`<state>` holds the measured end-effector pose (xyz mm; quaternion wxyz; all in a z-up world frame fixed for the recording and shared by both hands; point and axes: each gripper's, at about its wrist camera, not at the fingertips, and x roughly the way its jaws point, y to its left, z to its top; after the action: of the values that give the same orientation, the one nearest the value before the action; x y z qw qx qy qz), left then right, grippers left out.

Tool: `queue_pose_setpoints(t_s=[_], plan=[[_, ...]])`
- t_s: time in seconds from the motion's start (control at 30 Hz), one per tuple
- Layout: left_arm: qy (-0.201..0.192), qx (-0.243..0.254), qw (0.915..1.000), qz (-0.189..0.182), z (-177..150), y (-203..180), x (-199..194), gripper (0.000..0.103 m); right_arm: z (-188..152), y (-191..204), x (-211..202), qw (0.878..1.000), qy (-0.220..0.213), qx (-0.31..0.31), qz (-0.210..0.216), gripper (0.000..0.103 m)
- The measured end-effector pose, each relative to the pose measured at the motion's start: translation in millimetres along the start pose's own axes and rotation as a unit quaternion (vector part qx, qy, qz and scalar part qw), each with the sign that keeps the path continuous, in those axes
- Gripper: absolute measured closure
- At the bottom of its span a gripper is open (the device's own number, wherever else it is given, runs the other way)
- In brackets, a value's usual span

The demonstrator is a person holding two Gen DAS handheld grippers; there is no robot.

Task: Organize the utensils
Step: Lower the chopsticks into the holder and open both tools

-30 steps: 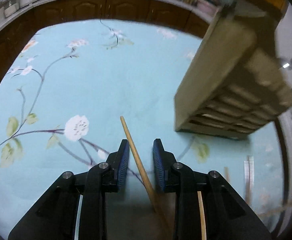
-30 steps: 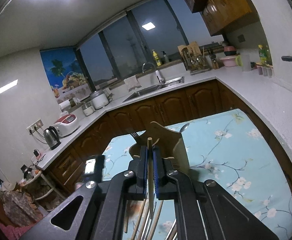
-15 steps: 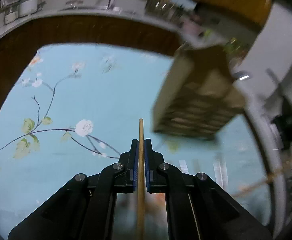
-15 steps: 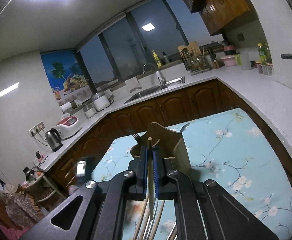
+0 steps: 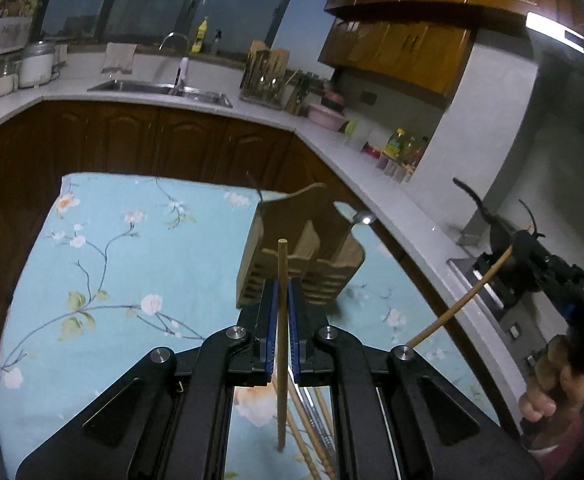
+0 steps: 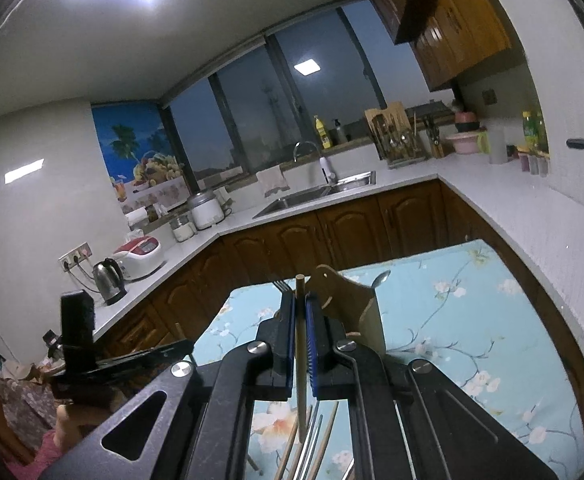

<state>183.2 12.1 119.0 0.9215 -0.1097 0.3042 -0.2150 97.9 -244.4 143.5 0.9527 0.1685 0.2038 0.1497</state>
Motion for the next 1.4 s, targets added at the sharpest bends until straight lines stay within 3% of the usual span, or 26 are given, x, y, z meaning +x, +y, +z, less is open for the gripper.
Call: queue_pose_setpoints(t_s=[0.53, 1.0, 1.13, 1.4], plan=[[-0.091, 0.015, 0.9957, -0.003, 53, -16, -18, 0.099, 26, -12, 23, 0.999, -0.030, 0.004, -0.020, 0.098], [-0.192, -0.012, 0.9811, 0.018, 133, -14, 22, 0.099, 86, -23, 69, 0.995, -0.087, -0.013, -0.054, 0.098], [-0.186, -0.028, 0.9815, 0.037, 128, -3, 57, 0.099, 77, -30, 92, 0.994, -0.079, -0.017, -0.071, 0.098], [-0.155, -0.062, 0.9844, 0.056, 79, 26, 110, 0.099, 28, -50, 131, 0.995, -0.037, -0.004, -0.093, 0.098]])
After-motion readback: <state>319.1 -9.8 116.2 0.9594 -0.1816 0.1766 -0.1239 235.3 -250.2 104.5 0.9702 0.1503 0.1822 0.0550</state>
